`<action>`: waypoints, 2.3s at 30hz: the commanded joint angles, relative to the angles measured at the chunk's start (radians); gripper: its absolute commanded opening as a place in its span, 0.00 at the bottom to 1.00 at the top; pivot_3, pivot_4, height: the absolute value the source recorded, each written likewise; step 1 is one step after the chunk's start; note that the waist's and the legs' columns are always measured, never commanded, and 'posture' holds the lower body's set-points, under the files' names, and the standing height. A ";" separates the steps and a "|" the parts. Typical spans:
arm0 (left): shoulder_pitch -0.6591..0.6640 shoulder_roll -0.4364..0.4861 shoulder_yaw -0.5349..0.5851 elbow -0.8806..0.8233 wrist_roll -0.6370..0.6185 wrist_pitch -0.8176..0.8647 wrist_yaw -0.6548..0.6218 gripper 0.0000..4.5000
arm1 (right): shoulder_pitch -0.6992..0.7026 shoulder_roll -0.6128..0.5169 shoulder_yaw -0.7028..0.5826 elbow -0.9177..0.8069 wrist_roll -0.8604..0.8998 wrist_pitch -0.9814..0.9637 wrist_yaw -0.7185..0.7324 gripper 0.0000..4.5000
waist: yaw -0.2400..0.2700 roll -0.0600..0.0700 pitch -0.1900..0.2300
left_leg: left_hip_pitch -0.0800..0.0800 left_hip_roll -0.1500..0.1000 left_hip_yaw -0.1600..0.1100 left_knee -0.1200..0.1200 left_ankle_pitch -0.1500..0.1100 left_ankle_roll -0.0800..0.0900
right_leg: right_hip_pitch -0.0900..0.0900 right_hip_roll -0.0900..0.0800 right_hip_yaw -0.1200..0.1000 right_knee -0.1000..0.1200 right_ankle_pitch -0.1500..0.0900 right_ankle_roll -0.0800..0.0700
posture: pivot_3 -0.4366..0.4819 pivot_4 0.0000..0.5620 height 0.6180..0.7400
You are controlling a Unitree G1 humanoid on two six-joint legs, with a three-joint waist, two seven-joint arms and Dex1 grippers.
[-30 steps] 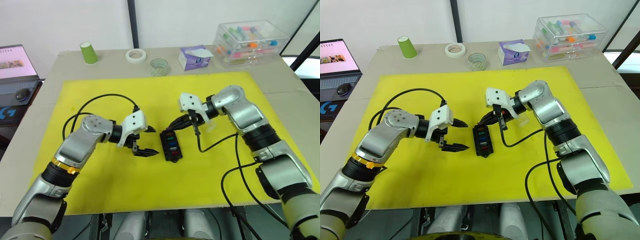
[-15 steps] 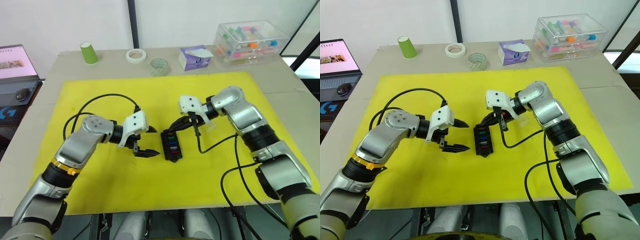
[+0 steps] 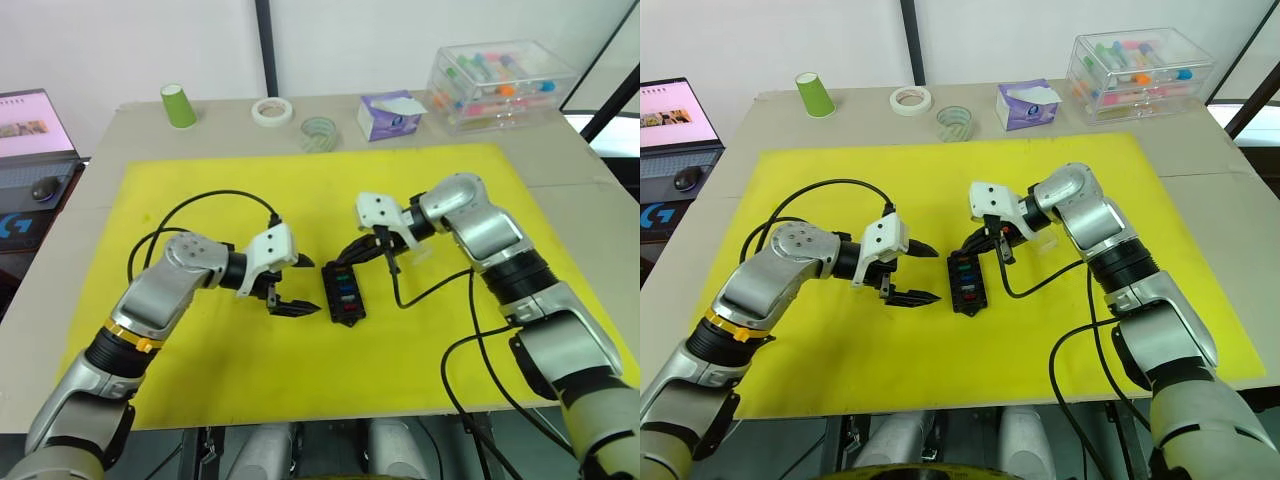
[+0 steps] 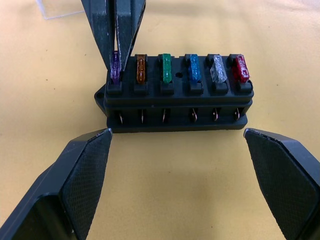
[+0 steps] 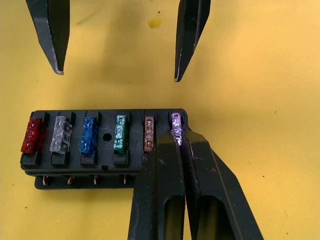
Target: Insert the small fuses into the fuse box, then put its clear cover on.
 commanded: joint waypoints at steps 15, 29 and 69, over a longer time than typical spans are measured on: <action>-0.004 0.000 0.004 -0.020 0.002 -0.022 -0.001 0.99 | 0.009 0.001 0.004 -0.013 -0.052 -0.041 -0.009 0.00 | 0.001 0.000 0.000 | 0.000 0.000 0.000 0.000 0.000 0.000 | 0.001 0.000 0.000 0.000 0.000 0.000 | 0.48 0.27 1.00; -0.005 -0.003 0.000 -0.020 0.010 -0.023 -0.005 1.00 | -0.010 0.001 -0.021 -0.038 -0.033 -0.006 -0.010 0.36 | 0.001 0.000 0.000 | 0.000 0.000 0.000 0.000 0.000 0.000 | 0.000 0.000 0.000 0.000 0.000 0.000 | 0.48 0.27 1.00; 0.000 -0.001 0.007 -0.026 0.011 -0.021 -0.002 1.00 | 0.054 -0.012 -0.060 -0.137 0.050 0.081 -0.022 0.00 | 0.000 0.000 0.000 | 0.000 0.000 0.000 0.000 0.000 0.000 | 0.000 0.000 0.000 0.000 0.000 0.000 | 0.48 0.27 1.00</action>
